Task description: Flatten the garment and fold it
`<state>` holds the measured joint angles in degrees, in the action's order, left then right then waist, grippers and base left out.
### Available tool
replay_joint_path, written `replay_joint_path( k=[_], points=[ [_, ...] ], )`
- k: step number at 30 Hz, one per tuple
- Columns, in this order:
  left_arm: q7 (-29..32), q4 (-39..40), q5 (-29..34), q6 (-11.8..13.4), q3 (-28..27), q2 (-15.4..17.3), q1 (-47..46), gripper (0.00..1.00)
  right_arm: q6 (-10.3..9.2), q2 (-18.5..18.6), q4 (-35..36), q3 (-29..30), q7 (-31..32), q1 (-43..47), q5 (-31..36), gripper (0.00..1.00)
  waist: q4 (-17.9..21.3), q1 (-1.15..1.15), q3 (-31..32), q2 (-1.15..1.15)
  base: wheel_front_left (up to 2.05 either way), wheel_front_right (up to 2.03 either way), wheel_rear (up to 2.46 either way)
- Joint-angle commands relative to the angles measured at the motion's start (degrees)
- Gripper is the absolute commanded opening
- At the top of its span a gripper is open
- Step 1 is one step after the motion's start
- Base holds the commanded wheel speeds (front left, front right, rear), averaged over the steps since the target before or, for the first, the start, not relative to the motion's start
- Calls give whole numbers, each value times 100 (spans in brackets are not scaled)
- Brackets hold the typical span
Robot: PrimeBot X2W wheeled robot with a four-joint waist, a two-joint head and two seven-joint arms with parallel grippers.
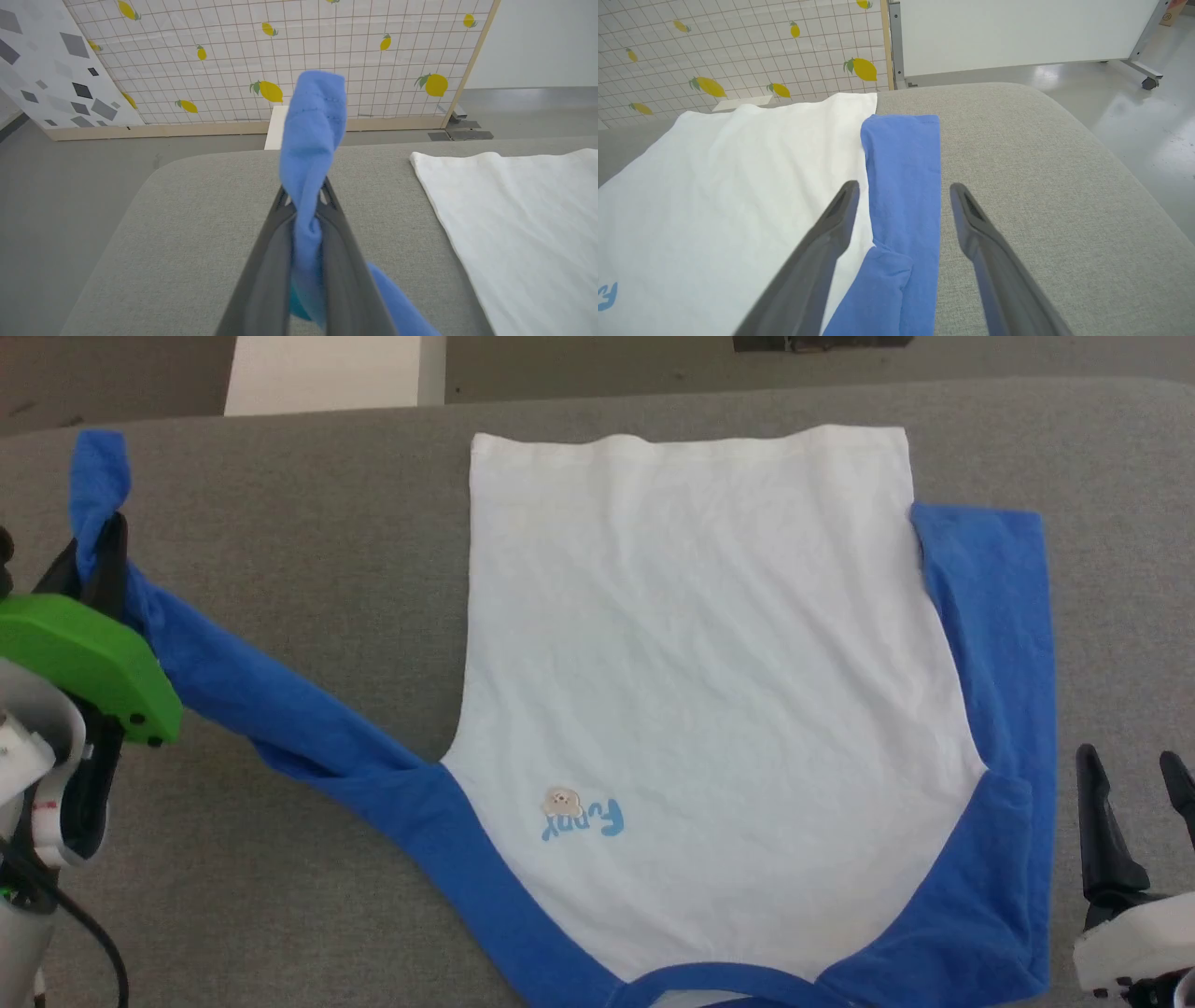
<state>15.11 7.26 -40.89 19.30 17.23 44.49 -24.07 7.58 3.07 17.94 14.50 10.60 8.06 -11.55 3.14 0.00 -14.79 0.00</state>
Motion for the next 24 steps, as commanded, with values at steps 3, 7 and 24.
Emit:
replay_joint_path(
  k=[3, 7, 24],
  points=[
    [-101, 480, -26, 223, -162, 108, 392, 0, -9, -16, 41, 41, 25, 129, -73, 100, -213, 0, 435, 0, 0, 0, 0],
    [-16, 1080, 7, 253, -87, 153, 488, 0, -9, -18, 45, 46, 16, 167, -149, 100, -248, 0, 545, 0, 0, 0, 0],
    [984, 1561, 803, -693, 2890, -1809, -872, 0, -9, -19, 12, 632, -34, 154, -279, 100, -17, 0, 731, 0, 0, 0, 0]
  ],
)
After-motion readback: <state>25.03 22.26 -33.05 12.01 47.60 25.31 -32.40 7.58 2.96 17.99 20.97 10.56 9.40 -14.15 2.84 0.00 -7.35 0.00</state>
